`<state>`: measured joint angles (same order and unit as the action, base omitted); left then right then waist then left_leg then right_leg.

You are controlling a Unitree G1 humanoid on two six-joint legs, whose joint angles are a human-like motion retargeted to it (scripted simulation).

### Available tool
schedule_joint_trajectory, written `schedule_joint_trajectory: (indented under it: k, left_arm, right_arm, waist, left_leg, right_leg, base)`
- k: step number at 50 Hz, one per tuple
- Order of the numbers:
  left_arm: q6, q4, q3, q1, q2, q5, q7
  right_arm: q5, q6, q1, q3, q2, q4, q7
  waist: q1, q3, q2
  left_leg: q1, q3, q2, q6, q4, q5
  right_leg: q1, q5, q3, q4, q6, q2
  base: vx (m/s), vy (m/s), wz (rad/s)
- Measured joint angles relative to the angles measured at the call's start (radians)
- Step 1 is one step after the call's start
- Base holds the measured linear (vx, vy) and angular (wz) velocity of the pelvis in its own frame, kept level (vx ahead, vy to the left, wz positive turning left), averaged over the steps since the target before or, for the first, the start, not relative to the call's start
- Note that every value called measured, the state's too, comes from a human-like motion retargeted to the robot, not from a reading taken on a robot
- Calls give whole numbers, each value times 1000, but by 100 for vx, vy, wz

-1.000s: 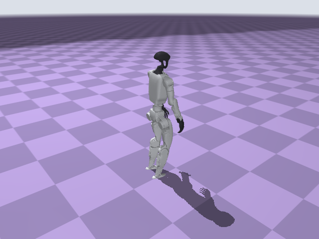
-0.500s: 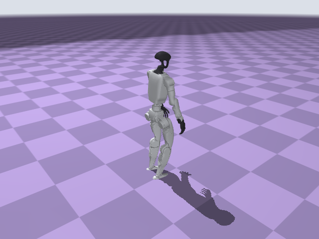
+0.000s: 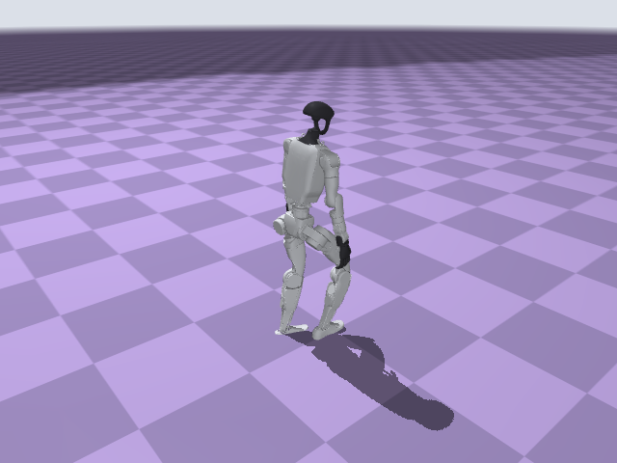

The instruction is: Walk

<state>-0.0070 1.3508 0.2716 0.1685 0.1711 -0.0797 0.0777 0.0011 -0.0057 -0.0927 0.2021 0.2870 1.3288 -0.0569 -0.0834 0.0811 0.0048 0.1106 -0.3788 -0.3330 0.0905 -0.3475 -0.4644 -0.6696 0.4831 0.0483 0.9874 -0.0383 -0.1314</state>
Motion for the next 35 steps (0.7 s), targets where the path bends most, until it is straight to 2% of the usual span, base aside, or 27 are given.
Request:
schedule_joint_trajectory:
  k: [5,10,13,15,17,20,25,28,30,33,35]
  left_arm:
    - [-18,-40,-39,35,12,25,-15]
    - [-38,-91,-60,74,25,41,-37]
    - [-42,-118,-73,104,28,54,-51]
    - [-45,-134,-81,118,24,65,-60]
    - [-47,-144,-91,115,16,78,-68]
    - [-47,-147,-102,115,7,112,-72]
    - [-52,-132,-93,87,-7,157,-60]
    - [-49,-135,-77,76,-7,145,-47]
    - [-48,-137,-67,57,-8,127,-43]
    - [-44,-130,-72,41,-2,97,-40]
    - [-42,-120,-88,31,7,86,-39]
  right_arm:
    - [27,13,20,-60,20,-5,5]
    - [43,18,72,-116,30,2,23]
    - [52,22,98,-147,34,15,34]
    - [61,24,117,-166,36,28,41]
    - [66,25,136,-177,33,43,49]
    - [74,23,144,-189,40,69,59]
    - [76,16,119,-167,48,72,72]
    - [63,12,77,-145,56,45,84]
    - [49,6,51,-126,58,20,97]
    - [22,-3,-21,-98,64,-24,109]
    - [6,-9,-85,-83,71,-58,115]
  waist:
    - [3,-3,58]
    - [5,-19,57]
    - [8,-36,68]
    - [-2,-47,76]
    - [5,-62,83]
    - [6,-71,121]
    - [29,-74,227]
    - [59,-78,252]
    - [89,-81,259]
    - [134,-70,250]
    - [153,-46,225]
  left_leg:
    - [-30,-32,75,11,-7,-61]
    - [-44,-48,63,20,-77,-137]
    - [-66,-34,80,12,-108,-173]
    - [-90,96,114,-6,-126,-193]
    - [-97,117,126,-24,-191,-194]
    - [-114,148,188,-74,-316,-153]
    - [12,206,343,-196,-751,98]
    - [159,235,409,-177,-992,159]
    - [261,247,444,-132,-1115,104]
    - [412,244,438,-77,-1171,15]
    - [485,253,406,-47,-1116,-16]
  right_leg:
    - [-27,-105,36,-306,-35,67]
    - [-72,-156,25,-480,-76,79]
    - [-72,-206,37,-526,-82,93]
    - [-67,-234,56,-500,-84,84]
    - [-75,-257,56,-433,-73,101]
    - [-43,-270,70,-362,-45,150]
    - [67,-228,100,-376,40,297]
    - [141,-193,93,-423,70,354]
    - [189,-159,84,-433,79,385]
    - [302,-135,45,-517,80,409]
    - [414,-135,4,-616,77,401]
  base:
    - [33,-4,1]
    - [39,-9,5]
    - [48,-10,11]
    - [53,-8,37]
    - [56,-11,0]
    - [60,-14,-6]
    - [58,-15,-26]
    - [61,-15,-24]
    - [62,-15,-21]
    - [63,-14,-30]
    - [63,-11,-32]
